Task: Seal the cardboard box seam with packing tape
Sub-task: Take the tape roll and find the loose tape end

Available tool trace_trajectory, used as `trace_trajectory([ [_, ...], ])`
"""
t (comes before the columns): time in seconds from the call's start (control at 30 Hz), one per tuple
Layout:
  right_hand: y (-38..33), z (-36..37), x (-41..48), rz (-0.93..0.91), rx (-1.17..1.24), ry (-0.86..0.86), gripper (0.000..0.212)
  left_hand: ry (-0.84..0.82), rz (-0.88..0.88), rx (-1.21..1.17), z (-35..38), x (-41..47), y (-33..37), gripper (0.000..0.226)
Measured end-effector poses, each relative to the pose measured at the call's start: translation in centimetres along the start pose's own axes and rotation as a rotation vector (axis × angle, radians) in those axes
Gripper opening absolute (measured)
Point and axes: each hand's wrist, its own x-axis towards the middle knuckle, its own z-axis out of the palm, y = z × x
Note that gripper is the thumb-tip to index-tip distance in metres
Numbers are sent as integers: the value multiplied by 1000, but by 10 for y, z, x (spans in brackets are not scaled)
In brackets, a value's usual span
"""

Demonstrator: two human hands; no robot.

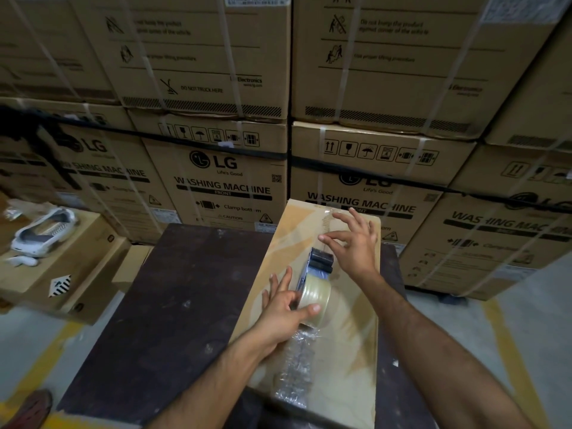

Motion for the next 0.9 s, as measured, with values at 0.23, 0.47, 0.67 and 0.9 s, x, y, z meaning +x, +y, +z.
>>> trace_trajectory([
  [0.23, 6, 3, 27, 79, -85, -51, 22, 2, 99, 144, -8, 1, -18, 46],
  [0.47, 4, 18, 39, 67, -128, -133, 20, 15, 129, 170, -8, -3, -19, 40],
  [0.67, 14, 27, 30, 59, -115, -150, 17, 0, 91, 135, -9, -7, -4, 31],
  [0.9, 21, 27, 34, 42, -78, -142, 21, 309, 50, 52, -22, 4, 22, 54],
])
